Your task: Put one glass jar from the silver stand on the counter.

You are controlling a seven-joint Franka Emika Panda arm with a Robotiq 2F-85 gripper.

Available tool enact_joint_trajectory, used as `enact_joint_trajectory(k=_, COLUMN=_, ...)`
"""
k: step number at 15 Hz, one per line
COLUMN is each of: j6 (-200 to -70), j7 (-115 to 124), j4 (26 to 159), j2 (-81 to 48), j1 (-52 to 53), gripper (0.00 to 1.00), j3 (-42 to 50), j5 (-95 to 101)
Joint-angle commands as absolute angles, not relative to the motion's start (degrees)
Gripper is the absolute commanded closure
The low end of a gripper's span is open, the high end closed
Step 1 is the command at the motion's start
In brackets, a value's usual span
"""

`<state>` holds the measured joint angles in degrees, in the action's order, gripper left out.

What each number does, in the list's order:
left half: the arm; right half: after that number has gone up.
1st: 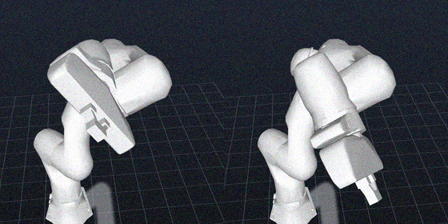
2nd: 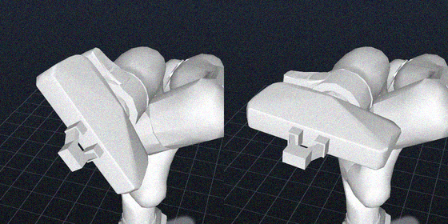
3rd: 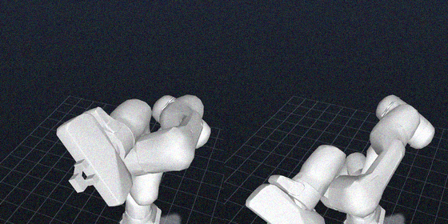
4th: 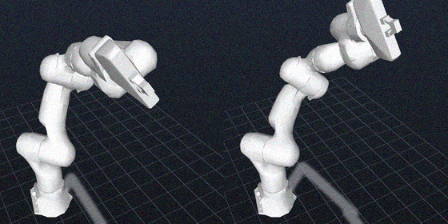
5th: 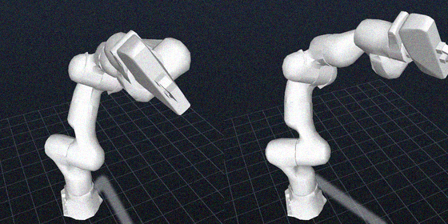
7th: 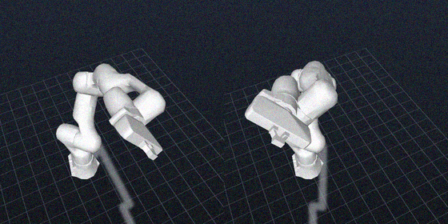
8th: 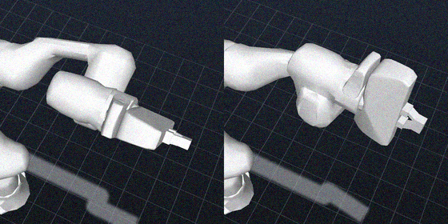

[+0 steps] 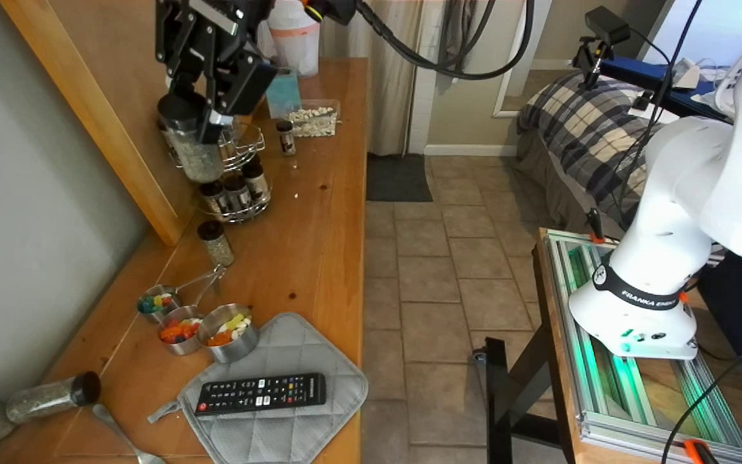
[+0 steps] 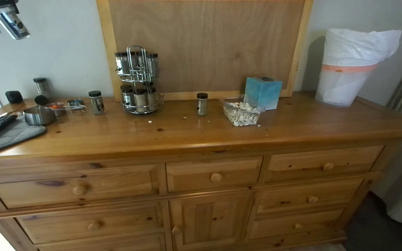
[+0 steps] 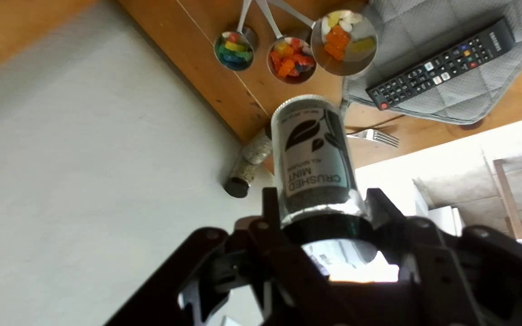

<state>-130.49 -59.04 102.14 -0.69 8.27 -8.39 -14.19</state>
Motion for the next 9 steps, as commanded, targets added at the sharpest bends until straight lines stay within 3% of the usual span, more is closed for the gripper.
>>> enact_joint_trajectory(k=1, j6=-129.0, j7=-66.0, j4=95.94, j2=-7.43, j1=10.26, gripper=0.74, j3=-11.09, j5=-17.53)
enact_joint_trajectory(k=9, j6=-120.93, j7=-75.15, j4=81.68, j2=-21.22, j1=12.01, gripper=0.74, j3=-16.73, j5=-12.56)
